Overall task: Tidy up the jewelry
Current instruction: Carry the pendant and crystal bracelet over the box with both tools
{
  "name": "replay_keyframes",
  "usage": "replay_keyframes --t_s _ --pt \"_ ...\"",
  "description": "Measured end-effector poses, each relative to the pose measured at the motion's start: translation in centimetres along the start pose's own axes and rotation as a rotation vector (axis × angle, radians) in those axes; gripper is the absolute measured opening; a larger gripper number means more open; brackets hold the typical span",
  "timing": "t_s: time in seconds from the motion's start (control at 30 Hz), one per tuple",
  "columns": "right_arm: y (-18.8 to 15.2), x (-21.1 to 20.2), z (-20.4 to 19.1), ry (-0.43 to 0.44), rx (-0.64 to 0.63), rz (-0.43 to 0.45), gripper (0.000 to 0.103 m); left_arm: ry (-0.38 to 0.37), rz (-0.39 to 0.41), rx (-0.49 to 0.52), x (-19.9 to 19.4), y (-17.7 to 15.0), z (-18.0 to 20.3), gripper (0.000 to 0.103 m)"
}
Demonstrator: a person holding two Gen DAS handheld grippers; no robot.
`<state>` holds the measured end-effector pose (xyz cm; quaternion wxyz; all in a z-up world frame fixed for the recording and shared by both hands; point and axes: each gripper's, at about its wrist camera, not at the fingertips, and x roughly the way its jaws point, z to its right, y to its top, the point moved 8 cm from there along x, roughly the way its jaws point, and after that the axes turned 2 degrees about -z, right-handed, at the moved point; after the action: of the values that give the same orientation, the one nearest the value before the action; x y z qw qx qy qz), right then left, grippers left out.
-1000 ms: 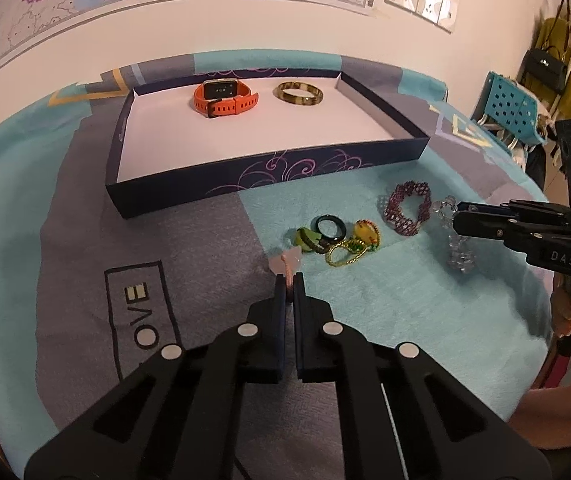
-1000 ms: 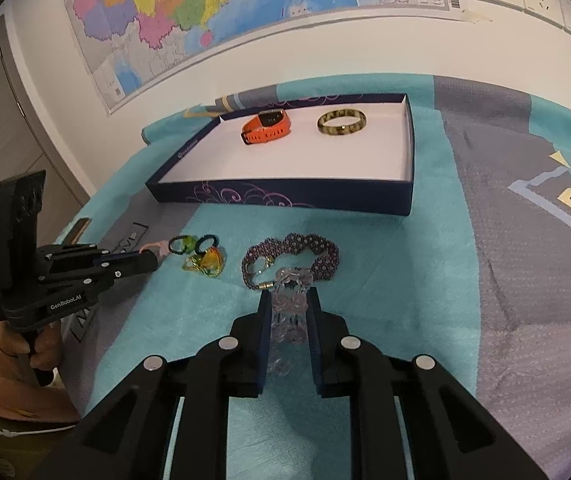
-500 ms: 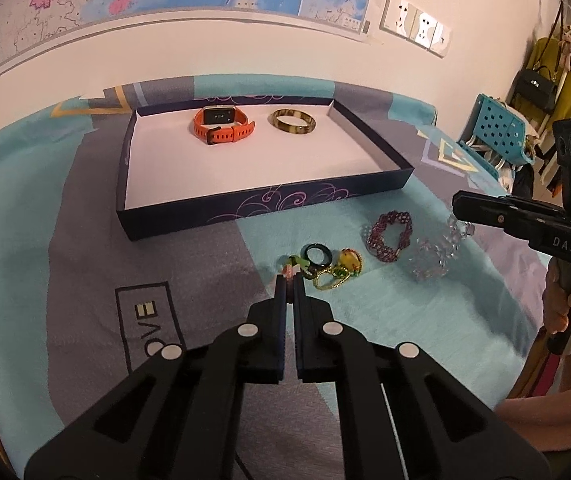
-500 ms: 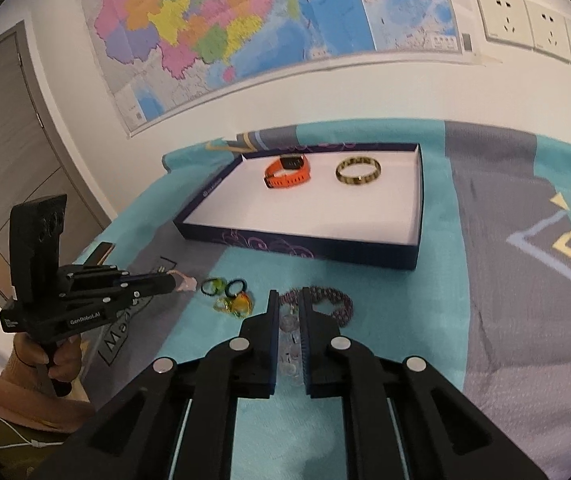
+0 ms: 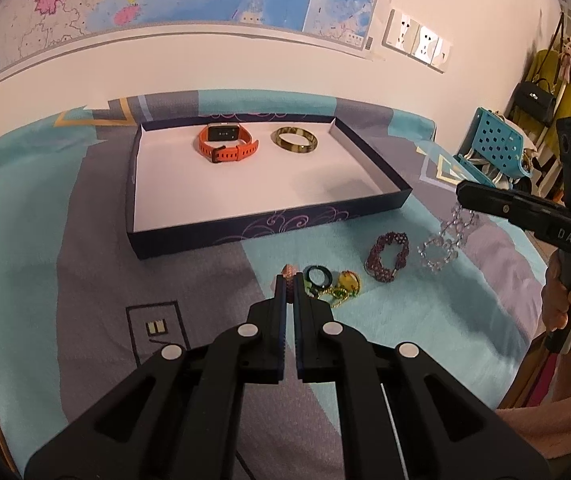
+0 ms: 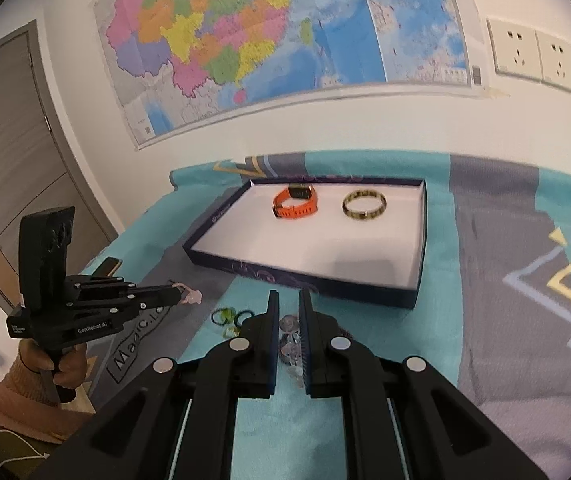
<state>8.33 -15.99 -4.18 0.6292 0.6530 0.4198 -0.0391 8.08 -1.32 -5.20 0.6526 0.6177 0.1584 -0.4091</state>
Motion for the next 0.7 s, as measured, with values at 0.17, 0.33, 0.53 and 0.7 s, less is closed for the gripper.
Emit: replay_keyframes --t_s 0.17,0.33,0.53,0.7 --pt "2.0 -0.4 -0.1 -0.008 -0.035 0.024 0.008 0.006 0.015 0.004 -0.1 1.2 -0.3 0.004" --pt "4.3 -0.1 0.4 -0.024 -0.059 0.042 0.008 0.026 0.032 0.012 -0.2 2.6 -0.7 0.004" --pt "6.6 1.3 0.8 -0.03 -0.077 0.044 0.008 0.043 0.051 0.028 0.3 4.9 -1.2 0.004" --pt "8.2 3.2 1.2 -0.021 -0.071 0.031 0.008 0.057 0.044 0.03 1.5 6.3 -1.8 0.004"
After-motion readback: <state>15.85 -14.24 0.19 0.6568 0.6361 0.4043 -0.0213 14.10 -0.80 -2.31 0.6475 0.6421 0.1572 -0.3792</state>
